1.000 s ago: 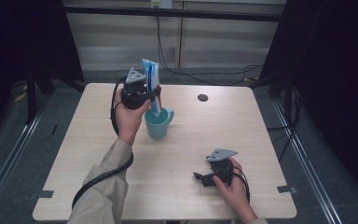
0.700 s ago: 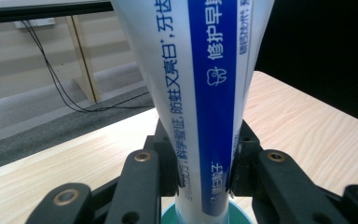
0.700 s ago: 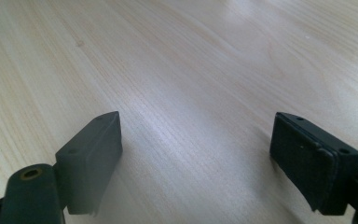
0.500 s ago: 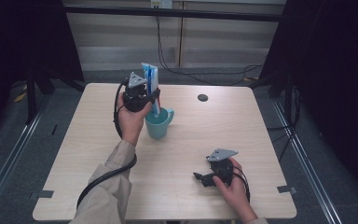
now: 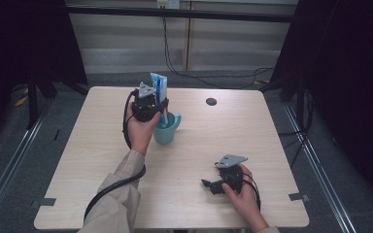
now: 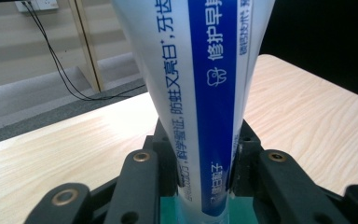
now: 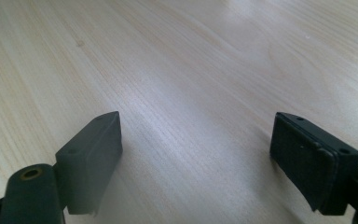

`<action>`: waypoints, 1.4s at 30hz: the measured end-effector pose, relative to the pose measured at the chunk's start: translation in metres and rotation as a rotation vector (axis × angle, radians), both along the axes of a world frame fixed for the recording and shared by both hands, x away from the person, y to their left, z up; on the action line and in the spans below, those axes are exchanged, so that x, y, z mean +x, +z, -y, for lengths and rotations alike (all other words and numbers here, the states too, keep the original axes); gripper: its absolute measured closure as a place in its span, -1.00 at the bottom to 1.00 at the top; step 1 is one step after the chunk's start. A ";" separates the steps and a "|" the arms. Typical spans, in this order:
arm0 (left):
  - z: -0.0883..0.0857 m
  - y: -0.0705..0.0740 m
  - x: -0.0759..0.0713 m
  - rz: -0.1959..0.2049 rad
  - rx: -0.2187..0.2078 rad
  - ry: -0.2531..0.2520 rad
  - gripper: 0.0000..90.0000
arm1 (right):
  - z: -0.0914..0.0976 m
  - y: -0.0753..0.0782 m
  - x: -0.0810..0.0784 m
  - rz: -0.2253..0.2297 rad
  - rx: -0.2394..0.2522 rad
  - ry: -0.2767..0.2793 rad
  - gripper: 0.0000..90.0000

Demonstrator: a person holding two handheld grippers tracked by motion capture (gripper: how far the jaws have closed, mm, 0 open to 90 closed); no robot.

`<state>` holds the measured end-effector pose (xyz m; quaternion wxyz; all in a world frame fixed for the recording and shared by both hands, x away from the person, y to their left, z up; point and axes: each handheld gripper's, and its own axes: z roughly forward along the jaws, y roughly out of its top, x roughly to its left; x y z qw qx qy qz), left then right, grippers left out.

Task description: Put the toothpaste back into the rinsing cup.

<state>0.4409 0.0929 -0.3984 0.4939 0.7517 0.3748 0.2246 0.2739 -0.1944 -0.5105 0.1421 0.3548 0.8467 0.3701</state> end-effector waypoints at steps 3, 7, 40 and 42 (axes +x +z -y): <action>0.000 -0.003 0.000 -0.005 0.005 0.004 0.55 | 0.000 0.000 0.000 -0.001 0.000 0.000 -0.64; 0.001 -0.009 -0.002 -0.013 -0.002 0.012 0.55 | 0.000 0.000 0.000 0.000 0.000 0.000 -0.64; 0.003 -0.033 -0.009 -0.073 0.004 0.018 0.48 | 0.000 0.000 0.000 0.000 0.001 0.001 -0.64; 0.003 -0.033 -0.009 -0.072 0.008 0.017 0.48 | 0.000 0.000 0.000 0.000 0.000 0.000 -0.64</action>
